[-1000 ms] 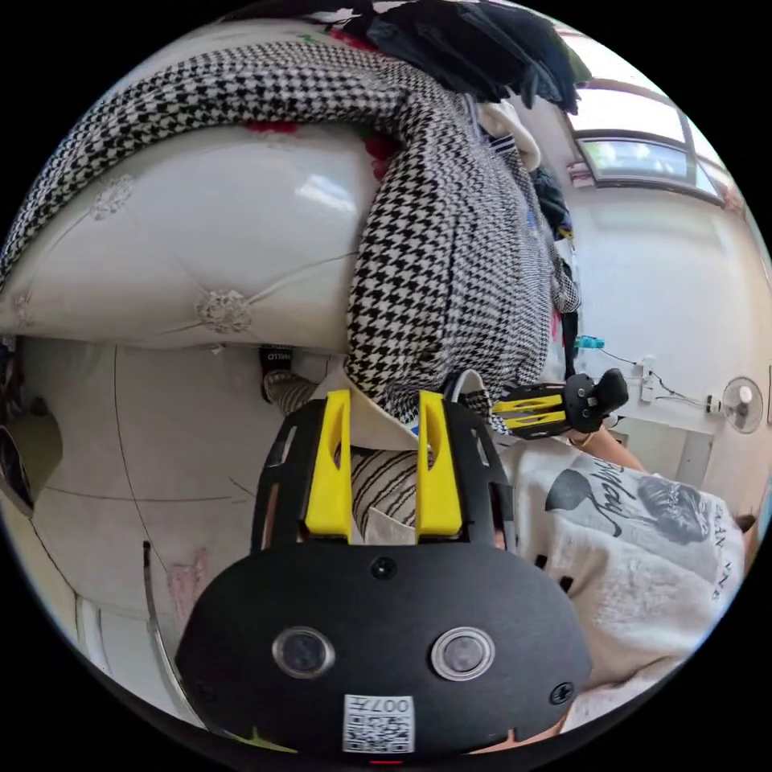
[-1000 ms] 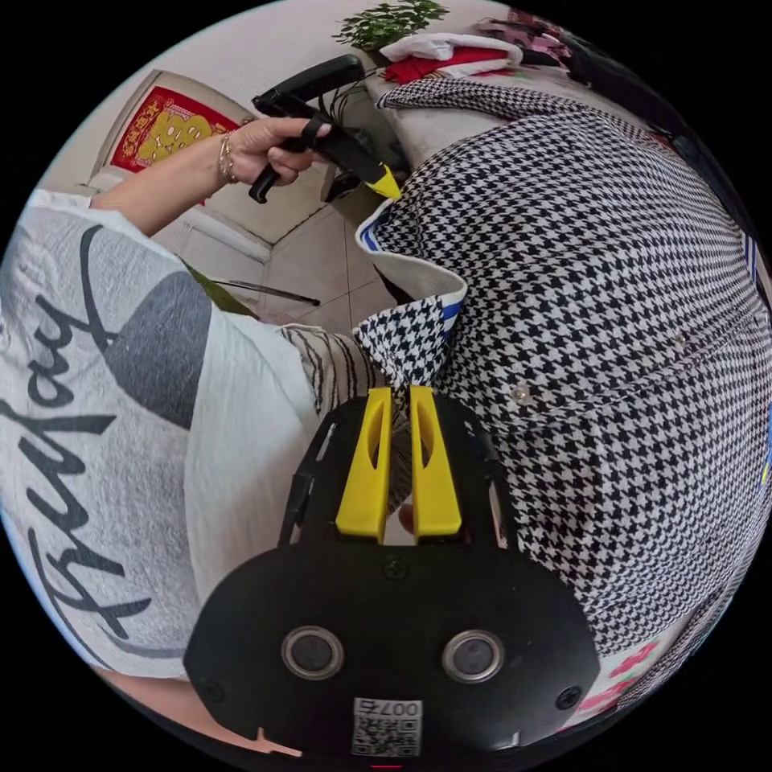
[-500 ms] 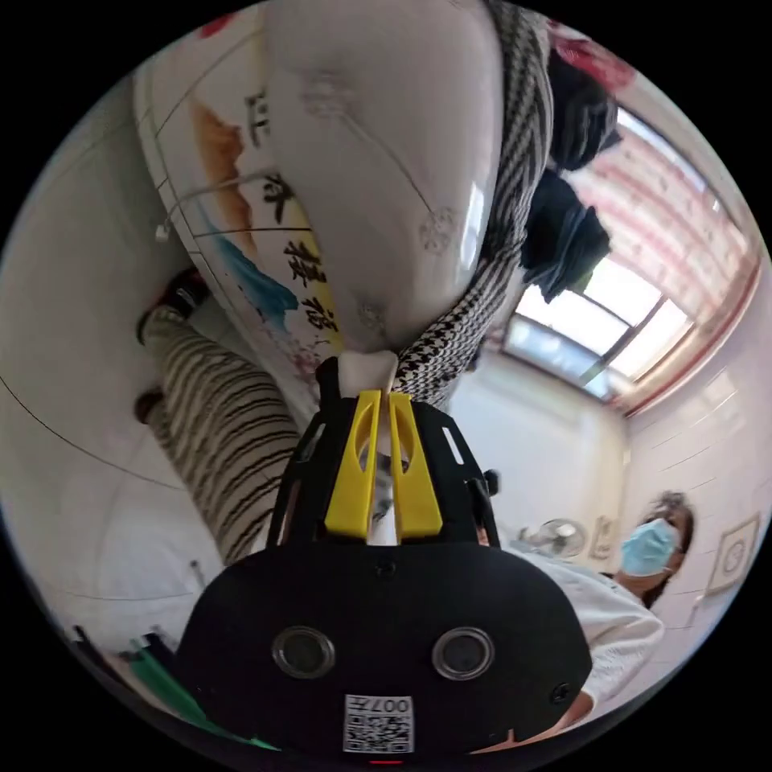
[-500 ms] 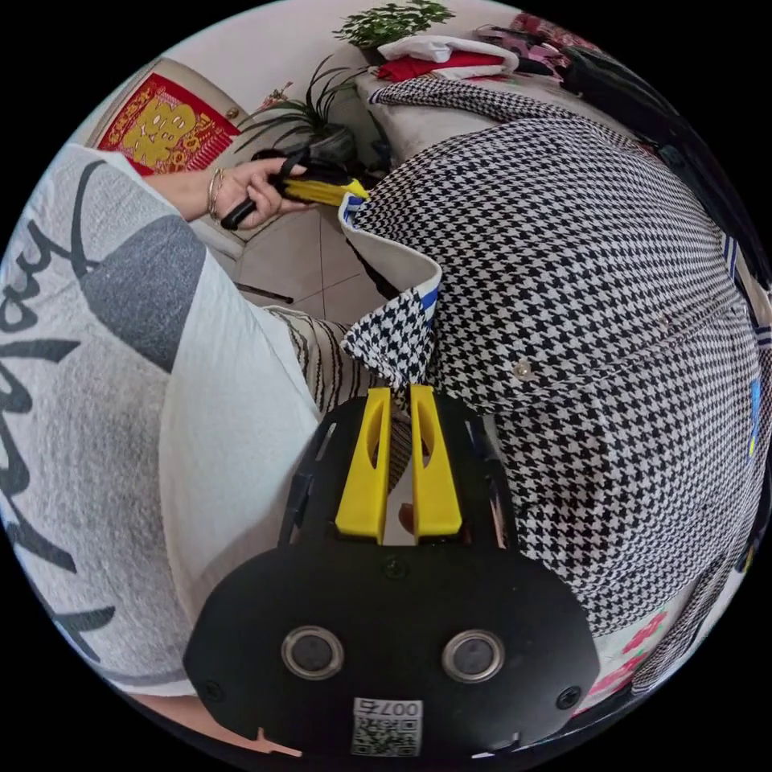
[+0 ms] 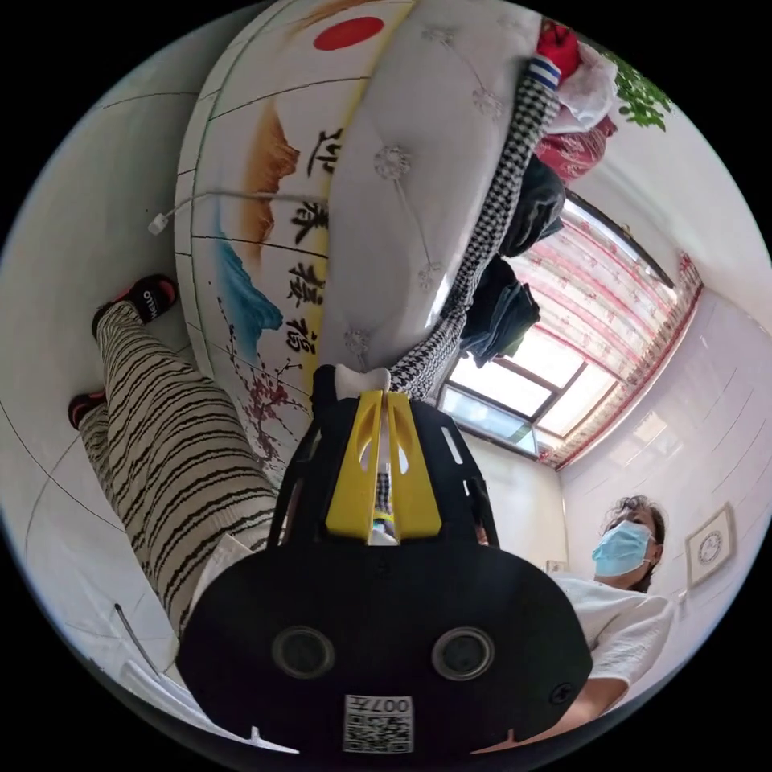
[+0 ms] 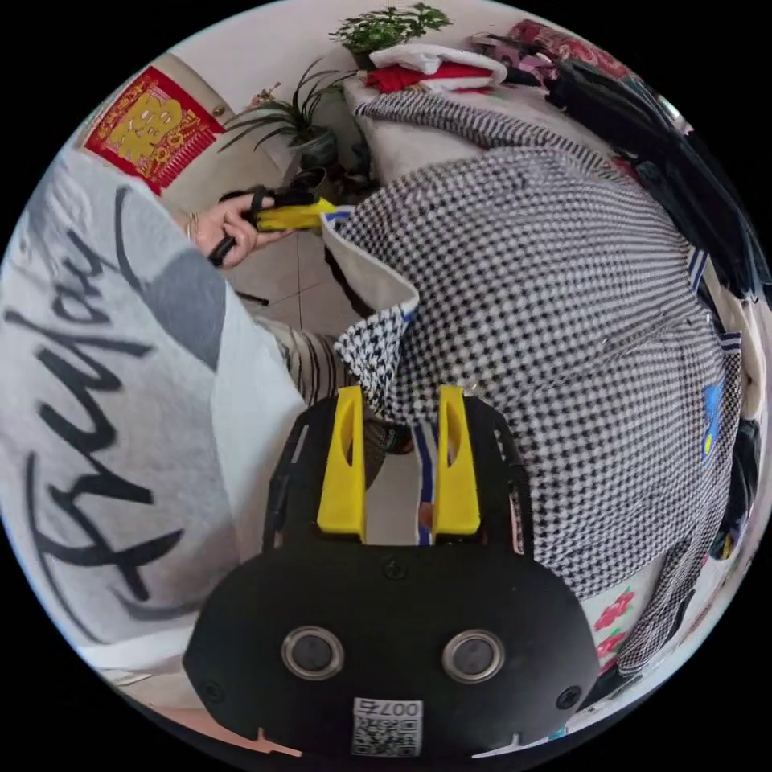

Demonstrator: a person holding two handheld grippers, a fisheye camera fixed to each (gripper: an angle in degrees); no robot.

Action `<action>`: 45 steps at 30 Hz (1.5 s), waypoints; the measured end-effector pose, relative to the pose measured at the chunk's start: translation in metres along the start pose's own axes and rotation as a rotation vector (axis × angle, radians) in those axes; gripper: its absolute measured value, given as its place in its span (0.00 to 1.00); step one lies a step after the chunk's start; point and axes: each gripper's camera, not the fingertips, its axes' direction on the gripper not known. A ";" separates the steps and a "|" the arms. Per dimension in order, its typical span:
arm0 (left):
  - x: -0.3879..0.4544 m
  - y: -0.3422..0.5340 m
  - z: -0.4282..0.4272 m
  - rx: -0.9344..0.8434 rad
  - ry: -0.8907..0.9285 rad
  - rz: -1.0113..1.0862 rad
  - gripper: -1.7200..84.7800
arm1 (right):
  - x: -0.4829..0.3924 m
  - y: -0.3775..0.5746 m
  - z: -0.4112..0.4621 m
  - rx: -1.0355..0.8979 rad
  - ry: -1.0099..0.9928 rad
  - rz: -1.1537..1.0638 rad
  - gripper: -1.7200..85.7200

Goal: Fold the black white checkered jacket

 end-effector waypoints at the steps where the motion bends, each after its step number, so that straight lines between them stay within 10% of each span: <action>1: 0.010 -0.001 0.000 -0.024 -0.035 0.036 0.01 | 0.005 -0.009 -0.018 0.058 -0.020 -0.020 0.12; 6: 0.023 0.001 -0.009 -0.061 -0.063 0.080 0.01 | 0.008 -0.081 -0.063 0.207 -0.025 -0.237 0.14; 19: -0.012 0.056 -0.051 0.138 0.104 -0.007 0.01 | -0.062 -0.197 0.037 -0.301 0.230 -0.872 0.07; 33: -0.082 0.154 -0.044 0.204 0.352 -0.079 0.01 | -0.004 -0.186 -0.016 0.062 -0.075 -0.265 0.04; 45: -0.050 0.199 -0.079 0.168 -0.125 0.257 0.01 | 0.053 -0.036 -0.098 0.339 -0.190 0.318 0.07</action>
